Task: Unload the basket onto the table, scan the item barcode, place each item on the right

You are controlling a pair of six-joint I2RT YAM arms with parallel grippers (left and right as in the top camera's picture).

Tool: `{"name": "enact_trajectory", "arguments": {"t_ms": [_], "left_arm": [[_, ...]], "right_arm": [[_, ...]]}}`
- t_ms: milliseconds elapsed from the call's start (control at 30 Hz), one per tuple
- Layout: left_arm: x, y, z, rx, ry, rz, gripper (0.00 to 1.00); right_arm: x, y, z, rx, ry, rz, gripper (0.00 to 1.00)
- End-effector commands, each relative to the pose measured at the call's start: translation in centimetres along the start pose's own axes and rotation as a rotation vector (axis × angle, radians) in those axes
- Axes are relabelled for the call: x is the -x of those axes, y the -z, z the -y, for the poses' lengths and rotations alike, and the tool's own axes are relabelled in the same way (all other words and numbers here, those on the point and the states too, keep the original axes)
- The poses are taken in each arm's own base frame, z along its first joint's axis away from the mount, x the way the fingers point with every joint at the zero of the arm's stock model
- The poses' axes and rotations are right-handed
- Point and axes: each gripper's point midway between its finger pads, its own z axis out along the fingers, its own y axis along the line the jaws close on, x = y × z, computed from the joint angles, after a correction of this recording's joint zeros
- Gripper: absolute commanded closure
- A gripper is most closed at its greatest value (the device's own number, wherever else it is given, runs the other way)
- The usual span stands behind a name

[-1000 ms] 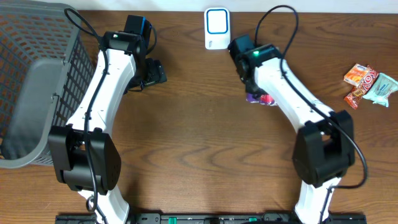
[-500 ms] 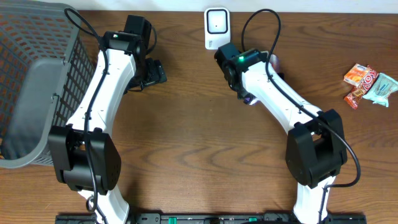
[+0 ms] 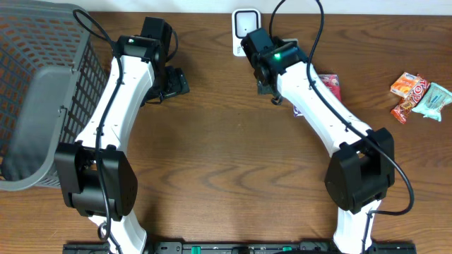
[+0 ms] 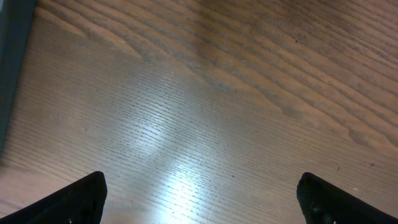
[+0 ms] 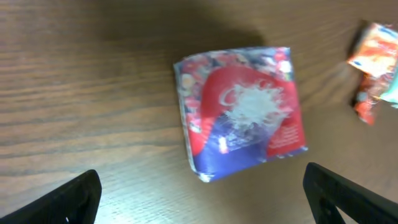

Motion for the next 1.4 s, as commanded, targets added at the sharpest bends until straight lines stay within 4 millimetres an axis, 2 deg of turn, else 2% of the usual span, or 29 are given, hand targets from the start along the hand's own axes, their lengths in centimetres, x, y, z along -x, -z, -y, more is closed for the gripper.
{"name": "enact_trajectory", "arguments": {"t_ms": [0,133,300,467,567,667,700,733,767,800,867,1000,1067,1200,1367], "left_arm": [[0.1,0.4,-0.4,0.009,-0.001,0.012,0.02],[0.1,0.4,-0.4,0.009,-0.001,0.012,0.02],[0.1,0.4,-0.4,0.009,-0.001,0.012,0.02],[0.1,0.4,-0.4,0.009,-0.001,0.012,0.02],[0.1,0.4,-0.4,0.009,-0.001,0.012,0.02],[0.1,0.4,-0.4,0.009,-0.001,0.012,0.02],[0.1,0.4,-0.4,0.009,-0.001,0.012,0.02],[0.1,0.4,-0.4,0.009,-0.001,0.012,0.02],[0.1,0.4,-0.4,0.009,-0.001,0.012,0.02],[0.1,0.4,-0.4,0.009,-0.001,0.012,0.02],[0.1,0.4,-0.4,0.009,-0.001,0.012,0.02],[0.1,0.4,-0.4,0.009,-0.001,0.012,0.02],[0.1,0.4,-0.4,0.009,-0.001,0.012,0.02],[0.1,0.4,-0.4,0.009,-0.001,0.012,0.02],[0.1,0.4,-0.4,0.009,-0.001,0.012,0.02]], "right_arm": [[-2.0,-2.7,-0.5,0.0,0.043,-0.053,0.01],[-2.8,-5.4,0.2,-0.032,0.017,-0.044,0.01],[-4.1,-8.2,1.7,-0.055,-0.021,-0.068,0.15],[-5.0,-10.5,3.2,-0.064,-0.067,-0.087,0.16],[-5.5,-11.3,3.1,-0.03,-0.091,-0.108,0.25],[-5.9,-11.9,2.1,0.047,-0.079,-0.127,0.27],[-5.9,-11.9,1.7,0.073,-0.074,-0.134,0.29],[-5.9,-11.9,1.3,0.102,-0.069,-0.139,0.4],[-5.9,-11.9,0.7,0.14,-0.069,-0.147,0.55],[-5.9,-11.7,0.0,0.18,-0.071,-0.156,0.67],[-5.8,-10.7,-1.9,0.293,-0.082,-0.185,0.83],[-4.2,-7.6,-4.9,0.522,-0.108,-0.223,0.95],[-2.8,-5.2,-6.3,0.669,-0.125,-0.244,0.98],[-0.5,0.0,-8.0,0.973,-0.149,-0.3,0.99],[0.3,5.1,-8.6,1.326,-0.165,-0.393,0.99]]}}
